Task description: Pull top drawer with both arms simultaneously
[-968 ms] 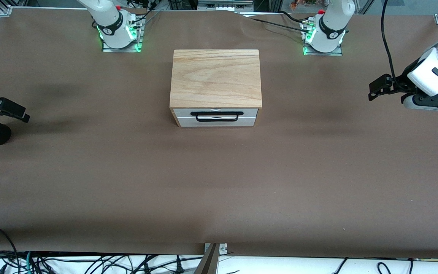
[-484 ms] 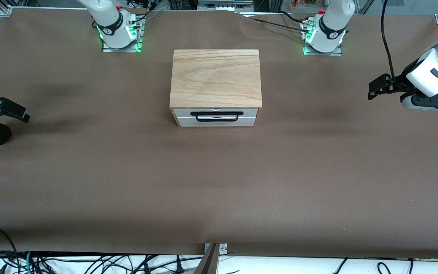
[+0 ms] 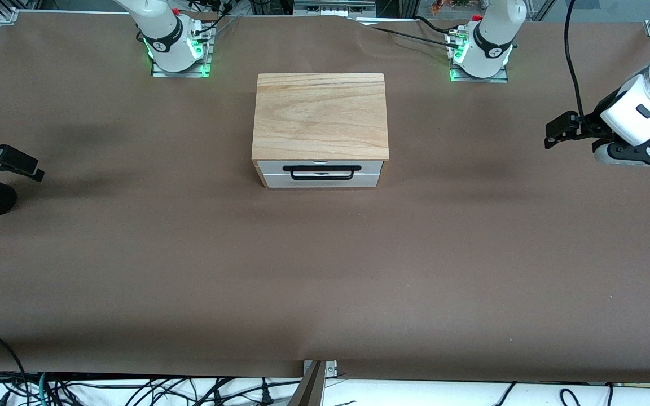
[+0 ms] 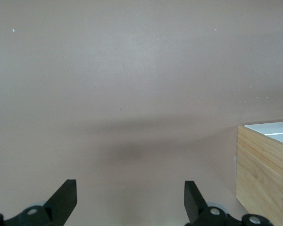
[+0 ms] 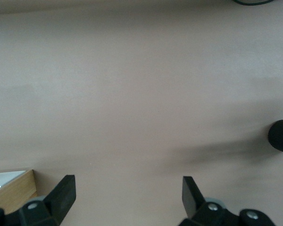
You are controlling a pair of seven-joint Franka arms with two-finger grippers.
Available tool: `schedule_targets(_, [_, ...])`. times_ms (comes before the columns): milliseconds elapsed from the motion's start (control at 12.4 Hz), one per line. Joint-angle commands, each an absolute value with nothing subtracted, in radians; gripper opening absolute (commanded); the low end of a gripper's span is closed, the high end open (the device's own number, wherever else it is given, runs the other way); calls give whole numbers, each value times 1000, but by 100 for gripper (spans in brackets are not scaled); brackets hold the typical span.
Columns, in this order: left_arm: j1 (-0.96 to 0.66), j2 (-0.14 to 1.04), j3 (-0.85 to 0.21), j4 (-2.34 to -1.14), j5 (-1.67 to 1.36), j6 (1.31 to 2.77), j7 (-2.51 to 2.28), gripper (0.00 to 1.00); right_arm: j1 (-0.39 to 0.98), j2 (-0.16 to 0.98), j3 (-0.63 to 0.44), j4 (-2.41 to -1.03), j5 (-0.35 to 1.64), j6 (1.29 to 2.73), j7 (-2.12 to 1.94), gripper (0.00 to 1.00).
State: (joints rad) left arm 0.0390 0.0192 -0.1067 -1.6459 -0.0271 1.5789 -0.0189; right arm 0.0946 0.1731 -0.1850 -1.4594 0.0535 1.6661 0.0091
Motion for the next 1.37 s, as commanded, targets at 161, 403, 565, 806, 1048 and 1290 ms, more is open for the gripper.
schedule_targets(161, [35,43,-110,-1611,-3,1552,-23,100,100,166,-178,-1462,41,1658,18,100])
schedule_targets(403, [35,43,-110,-1611,-2,1552,-23,100,100,166,-178,-1462,41,1658,18,100])
schedule_targets(565, [34,43,-110,-1611,-2,1552,-23,100,100,166,-179,-1462,43,1658,17,100])
schedule_targets(806, [34,46,-110,-1611,-49,1551,-21,100,100,166,-178,-1462,41,1658,17,100])
schedule_targets(1048, [40,84,-110,-1611,-199,1551,12,100,106,182,-178,-1463,41,1658,20,100])
schedule_targets(1290, [37,118,-110,-1611,-283,1551,104,100,117,245,-169,-1463,66,1658,20,100])
